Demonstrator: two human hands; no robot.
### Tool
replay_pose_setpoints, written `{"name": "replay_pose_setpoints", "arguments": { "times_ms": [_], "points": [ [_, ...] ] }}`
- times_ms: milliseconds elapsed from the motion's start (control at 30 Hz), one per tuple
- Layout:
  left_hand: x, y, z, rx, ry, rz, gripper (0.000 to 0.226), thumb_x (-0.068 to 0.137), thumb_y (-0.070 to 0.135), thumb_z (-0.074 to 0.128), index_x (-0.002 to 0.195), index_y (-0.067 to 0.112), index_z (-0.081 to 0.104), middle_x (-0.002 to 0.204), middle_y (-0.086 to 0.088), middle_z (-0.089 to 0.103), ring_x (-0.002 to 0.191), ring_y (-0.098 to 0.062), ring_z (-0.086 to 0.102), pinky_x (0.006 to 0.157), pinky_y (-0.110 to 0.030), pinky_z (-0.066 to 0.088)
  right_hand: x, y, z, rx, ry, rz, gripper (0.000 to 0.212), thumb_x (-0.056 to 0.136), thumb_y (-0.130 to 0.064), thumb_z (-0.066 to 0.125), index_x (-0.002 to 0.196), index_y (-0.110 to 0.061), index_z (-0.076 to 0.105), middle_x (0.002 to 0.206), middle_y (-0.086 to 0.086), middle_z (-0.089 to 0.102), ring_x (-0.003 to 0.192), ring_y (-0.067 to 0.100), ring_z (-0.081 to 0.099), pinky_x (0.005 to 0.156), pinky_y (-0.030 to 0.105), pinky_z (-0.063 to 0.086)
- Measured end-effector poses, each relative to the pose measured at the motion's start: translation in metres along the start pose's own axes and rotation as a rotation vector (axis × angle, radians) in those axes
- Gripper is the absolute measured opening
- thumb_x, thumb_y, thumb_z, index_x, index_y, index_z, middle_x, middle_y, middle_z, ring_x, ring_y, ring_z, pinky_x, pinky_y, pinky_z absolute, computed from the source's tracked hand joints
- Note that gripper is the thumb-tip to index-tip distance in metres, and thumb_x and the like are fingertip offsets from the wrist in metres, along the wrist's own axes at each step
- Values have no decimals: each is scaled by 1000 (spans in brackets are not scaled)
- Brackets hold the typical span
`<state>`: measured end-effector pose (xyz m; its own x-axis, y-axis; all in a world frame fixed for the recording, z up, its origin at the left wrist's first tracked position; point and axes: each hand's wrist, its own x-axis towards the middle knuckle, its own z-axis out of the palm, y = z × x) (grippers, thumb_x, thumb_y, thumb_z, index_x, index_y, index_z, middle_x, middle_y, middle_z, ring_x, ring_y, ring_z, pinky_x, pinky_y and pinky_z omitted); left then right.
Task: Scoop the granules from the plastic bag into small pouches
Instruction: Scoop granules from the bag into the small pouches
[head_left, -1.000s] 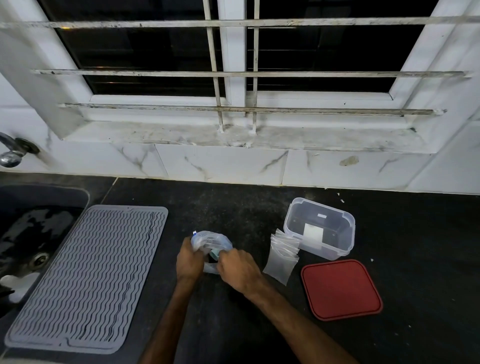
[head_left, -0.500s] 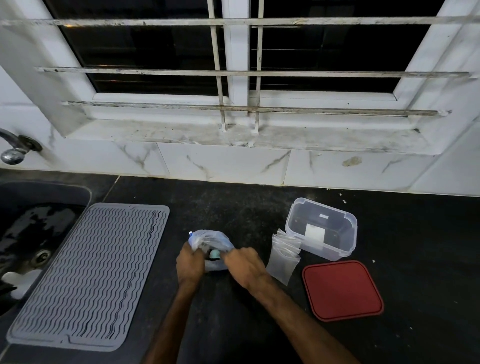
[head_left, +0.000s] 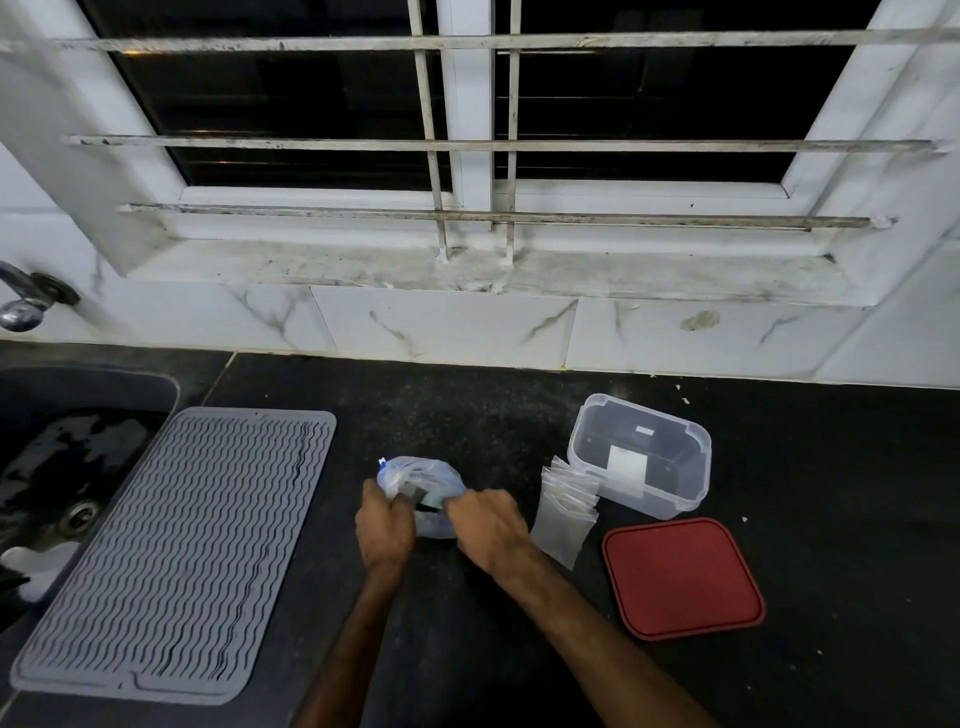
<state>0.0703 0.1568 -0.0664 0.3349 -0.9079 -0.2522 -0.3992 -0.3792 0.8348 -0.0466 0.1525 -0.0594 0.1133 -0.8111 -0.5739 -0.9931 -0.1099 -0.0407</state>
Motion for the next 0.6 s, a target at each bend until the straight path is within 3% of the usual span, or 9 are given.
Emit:
{"name": "replay_pose_setpoints", "arguments": {
  "times_ms": [67, 200, 300, 467, 600],
  "points": [
    [1, 1, 5, 0, -29, -39, 28, 92, 16, 57, 119, 10, 49, 107, -12, 62, 96, -26, 62, 87, -44, 54, -1, 1, 2, 26, 77, 22, 32, 96, -27, 56, 124, -11, 57, 118, 12, 62, 107, 27, 61, 85, 38, 49],
    [3, 0, 14, -61, -67, -191, 41, 93, 22, 59, 126, 8, 39, 109, -16, 60, 99, -31, 62, 86, -44, 53, 6, 1, -1, 153, -20, 139, 37, 96, -28, 57, 129, -10, 55, 127, 13, 59, 115, 28, 58, 92, 38, 49],
    [7, -6, 17, -121, -191, -274, 35, 99, 19, 50, 125, -4, 49, 113, -25, 61, 96, -37, 63, 78, -43, 56, 7, 4, 0, 201, -40, 159, 38, 97, -29, 55, 130, -10, 55, 129, 14, 58, 117, 28, 58, 95, 38, 49],
    [13, -20, 19, -164, -185, -311, 30, 96, 17, 55, 117, -3, 62, 105, -16, 68, 88, -26, 66, 74, -38, 57, -4, 7, 20, 253, 240, 71, 27, 97, -27, 53, 117, -11, 64, 116, 10, 67, 106, 27, 63, 87, 36, 50],
    [4, -18, 20, -263, -70, -268, 22, 99, 18, 49, 110, 4, 63, 104, -16, 67, 98, -31, 65, 85, -41, 53, -6, 12, 20, 339, 295, 76, 28, 98, -29, 51, 113, -13, 67, 112, 10, 69, 104, 26, 65, 87, 36, 50]
  ]
}}
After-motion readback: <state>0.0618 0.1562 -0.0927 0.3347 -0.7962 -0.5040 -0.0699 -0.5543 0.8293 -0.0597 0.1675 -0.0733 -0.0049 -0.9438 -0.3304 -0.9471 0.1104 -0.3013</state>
